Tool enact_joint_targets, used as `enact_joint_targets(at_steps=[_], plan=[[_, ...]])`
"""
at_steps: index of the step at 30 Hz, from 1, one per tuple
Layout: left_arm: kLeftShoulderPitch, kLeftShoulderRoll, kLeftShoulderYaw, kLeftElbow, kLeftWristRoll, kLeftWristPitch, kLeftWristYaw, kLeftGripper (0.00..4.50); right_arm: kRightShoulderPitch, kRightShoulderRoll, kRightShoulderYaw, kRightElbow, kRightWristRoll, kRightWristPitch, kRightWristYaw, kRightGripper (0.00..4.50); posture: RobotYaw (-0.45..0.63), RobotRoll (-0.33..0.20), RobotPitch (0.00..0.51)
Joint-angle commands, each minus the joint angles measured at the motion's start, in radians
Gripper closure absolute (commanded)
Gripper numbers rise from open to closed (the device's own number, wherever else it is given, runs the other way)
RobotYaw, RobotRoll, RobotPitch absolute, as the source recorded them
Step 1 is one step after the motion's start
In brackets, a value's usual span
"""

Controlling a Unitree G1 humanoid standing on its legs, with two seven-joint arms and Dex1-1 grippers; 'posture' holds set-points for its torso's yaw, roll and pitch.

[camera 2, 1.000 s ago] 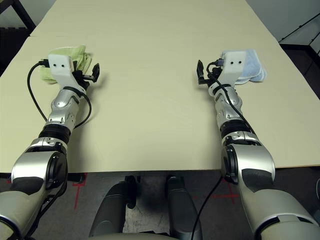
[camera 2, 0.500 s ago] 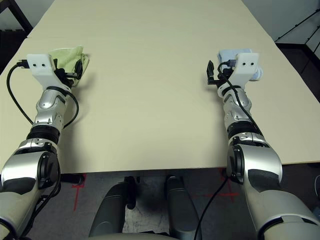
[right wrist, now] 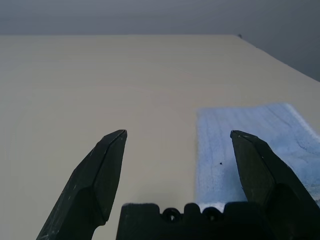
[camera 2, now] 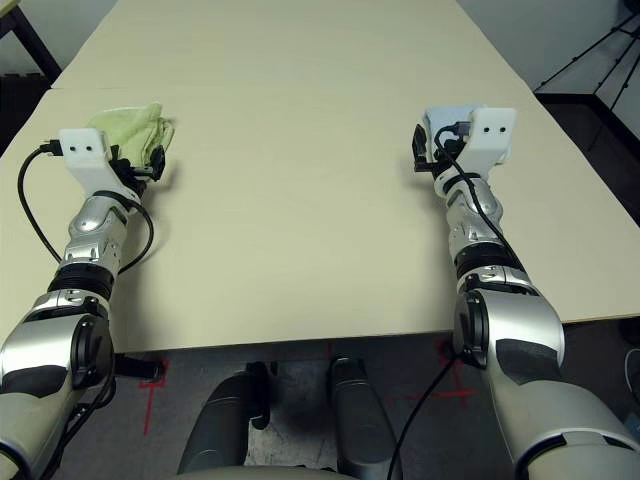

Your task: Fold the towel and set it aside.

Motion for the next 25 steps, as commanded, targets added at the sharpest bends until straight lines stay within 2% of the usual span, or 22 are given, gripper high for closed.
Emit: enact_joint_targets(at_steps=[1, 3, 25], plan=[[0.02, 0.001, 0.014, -0.005, -0.013, -0.015, -0.018, 0.04, 0.0, 0.005, -0.004, 0.023, 0.006, 0.031, 0.031, 0.0, -0.1, 0.0, 0.125], [0.014, 0.005, 0.014, 0.003, -0.009, -0.033, -0.03, 0.04, -0.003, 0.015, -0.009, 0.022, 0.015, 0.044, 0.048, 0.0, -0.12, 0.0, 0.137], [0.046, 0.006, 0.015, 0.002, -0.004, -0.023, -0.062, 0.04, -0.007, 0.035, -0.008, 0.012, 0.013, 0.063, 0.068, 0.0, -0.11, 0.0, 0.141]])
